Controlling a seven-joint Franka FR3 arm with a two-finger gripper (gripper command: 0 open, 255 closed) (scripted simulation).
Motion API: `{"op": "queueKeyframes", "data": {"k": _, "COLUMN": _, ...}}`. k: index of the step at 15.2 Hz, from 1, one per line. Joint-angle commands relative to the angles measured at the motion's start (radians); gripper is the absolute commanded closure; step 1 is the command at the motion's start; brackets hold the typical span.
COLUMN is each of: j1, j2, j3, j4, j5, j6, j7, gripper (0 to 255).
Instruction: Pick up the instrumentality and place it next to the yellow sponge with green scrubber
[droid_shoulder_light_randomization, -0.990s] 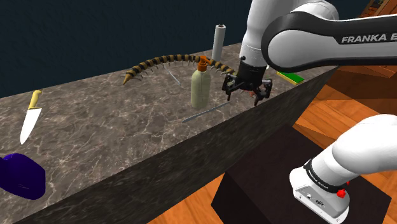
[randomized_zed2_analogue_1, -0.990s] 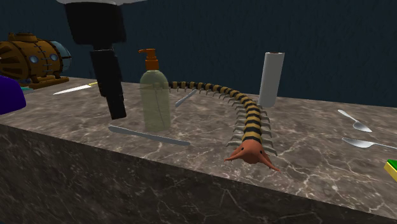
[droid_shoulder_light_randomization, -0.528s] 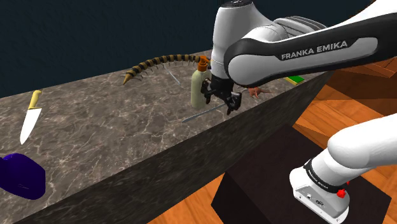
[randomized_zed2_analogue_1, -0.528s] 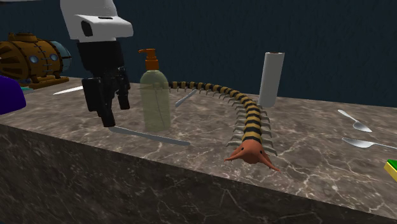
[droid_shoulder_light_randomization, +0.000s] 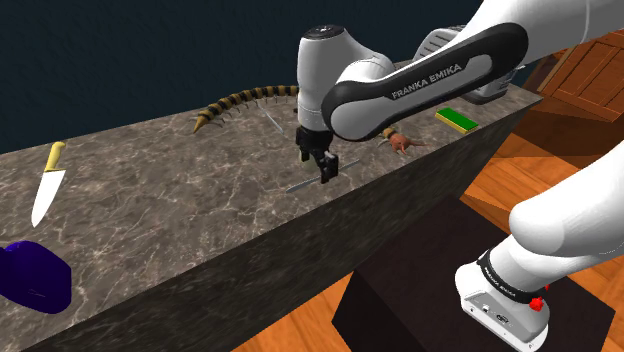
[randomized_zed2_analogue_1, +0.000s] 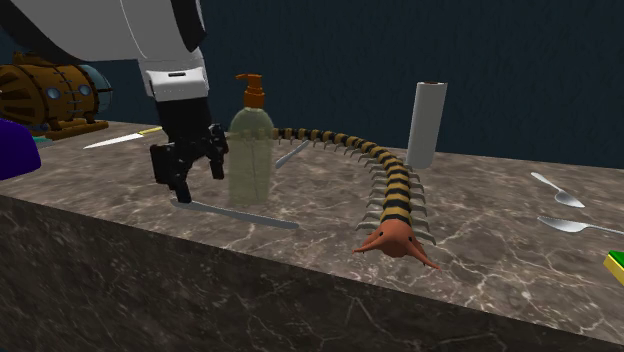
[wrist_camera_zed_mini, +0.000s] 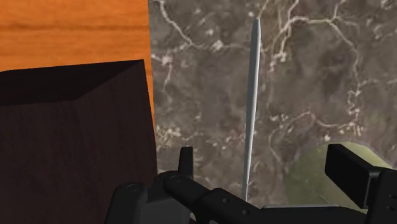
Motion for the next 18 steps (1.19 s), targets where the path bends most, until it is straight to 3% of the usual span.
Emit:
{"op": "queueKeyframes", "data": {"k": 1, "j1": 0.003, "j2": 0.036, "j3": -0.001, "j4": -0.002, "j5": -0.041, "j6": 0.020, "j7": 0.042, "gripper": 0}}
{"op": "queueKeyframes", "data": {"k": 6, "j1": 0.018, "j2": 0.100, "j3": -0.015, "j4": -0.024, "j5": -0.118, "j6": 0.071, "j7": 0.097, "gripper": 0}}
{"op": "queueKeyframes", "data": {"k": 13, "j1": 0.019, "j2": 0.100, "j3": -0.016, "j4": -0.024, "j5": -0.118, "j6": 0.071, "j7": 0.097, "gripper": 0}}
{"op": "queueKeyframes", "data": {"k": 14, "j1": 0.020, "j2": 0.101, "j3": -0.016, "j4": -0.024, "j5": -0.119, "j6": 0.071, "j7": 0.097, "gripper": 255}}
{"op": "queueKeyframes", "data": {"k": 18, "j1": 0.019, "j2": 0.100, "j3": -0.016, "j4": -0.025, "j5": -0.118, "j6": 0.071, "j7": 0.096, "gripper": 255}}
